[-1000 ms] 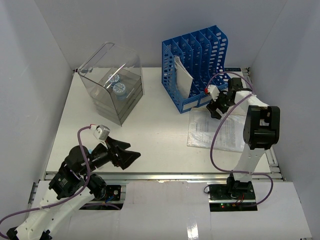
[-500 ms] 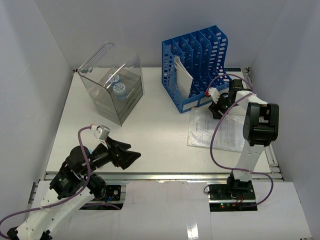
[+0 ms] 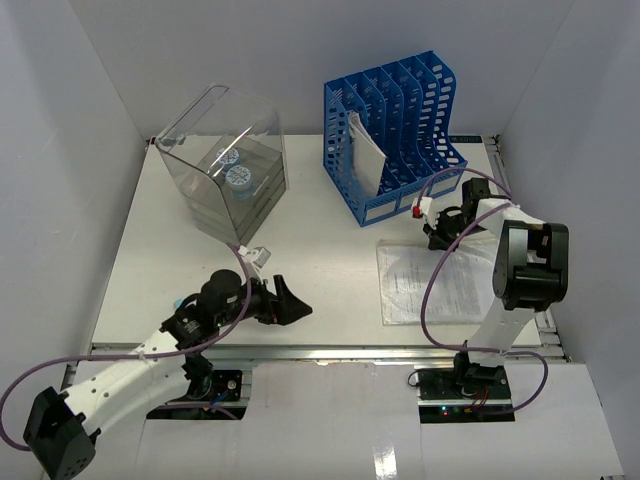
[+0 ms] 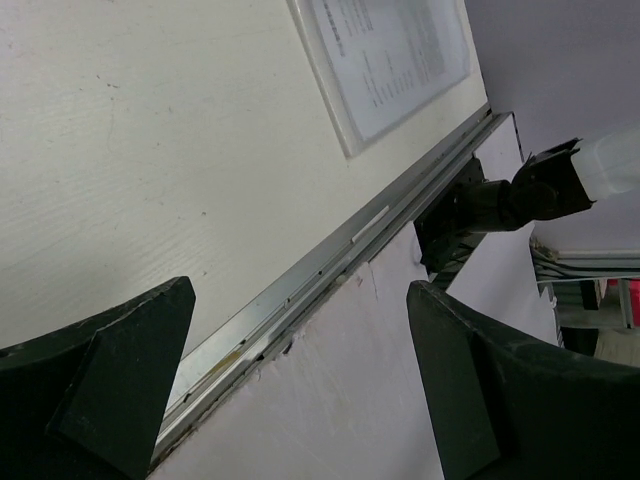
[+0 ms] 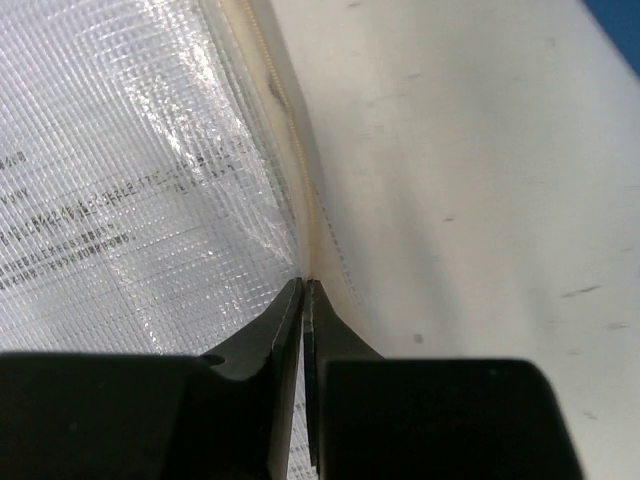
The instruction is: Organize the desk
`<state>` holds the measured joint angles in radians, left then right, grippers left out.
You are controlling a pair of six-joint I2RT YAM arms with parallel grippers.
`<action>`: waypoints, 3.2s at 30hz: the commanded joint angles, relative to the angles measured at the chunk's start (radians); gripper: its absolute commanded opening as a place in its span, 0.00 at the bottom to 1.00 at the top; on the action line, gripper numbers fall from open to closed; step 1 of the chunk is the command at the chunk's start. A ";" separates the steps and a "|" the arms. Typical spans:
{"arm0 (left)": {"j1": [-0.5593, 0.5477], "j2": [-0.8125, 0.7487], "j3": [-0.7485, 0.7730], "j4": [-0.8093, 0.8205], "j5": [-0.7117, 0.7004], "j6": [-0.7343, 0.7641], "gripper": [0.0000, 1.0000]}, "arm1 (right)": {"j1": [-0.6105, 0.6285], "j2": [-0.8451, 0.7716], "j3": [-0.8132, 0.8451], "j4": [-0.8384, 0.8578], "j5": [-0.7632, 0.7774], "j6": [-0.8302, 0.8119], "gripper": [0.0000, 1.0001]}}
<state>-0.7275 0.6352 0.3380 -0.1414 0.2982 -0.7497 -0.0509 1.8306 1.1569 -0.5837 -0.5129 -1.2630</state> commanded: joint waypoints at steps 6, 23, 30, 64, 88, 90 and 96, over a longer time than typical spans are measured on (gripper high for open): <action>-0.179 0.477 0.114 0.485 -0.143 0.123 0.98 | 0.000 -0.365 -0.172 -0.111 -0.190 0.041 0.08; -0.325 1.016 0.388 0.769 -0.229 0.318 0.98 | 0.002 -0.637 -0.204 -0.155 -0.355 0.138 0.08; -0.325 1.073 0.438 0.815 -0.233 0.323 0.79 | 0.002 -0.689 -0.200 -0.188 -0.396 0.147 0.08; -0.325 0.673 0.837 -0.127 -0.170 1.099 0.00 | 0.485 -0.657 0.119 -0.608 -0.180 -0.328 0.97; -0.325 0.468 0.842 -0.273 -0.320 1.178 0.00 | 0.541 -0.581 0.148 -0.567 0.073 -0.164 0.68; -0.325 0.477 0.860 -0.294 -0.330 1.185 0.00 | 0.548 -0.559 0.184 -0.610 0.083 -0.171 0.65; -0.326 0.509 0.891 -0.308 -0.333 1.205 0.00 | 0.595 -0.540 0.228 -0.590 0.132 -0.122 0.52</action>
<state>-1.0492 1.1489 1.1586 -0.4829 -0.0254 0.4346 0.5138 1.2862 1.3307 -1.1586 -0.4250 -1.4187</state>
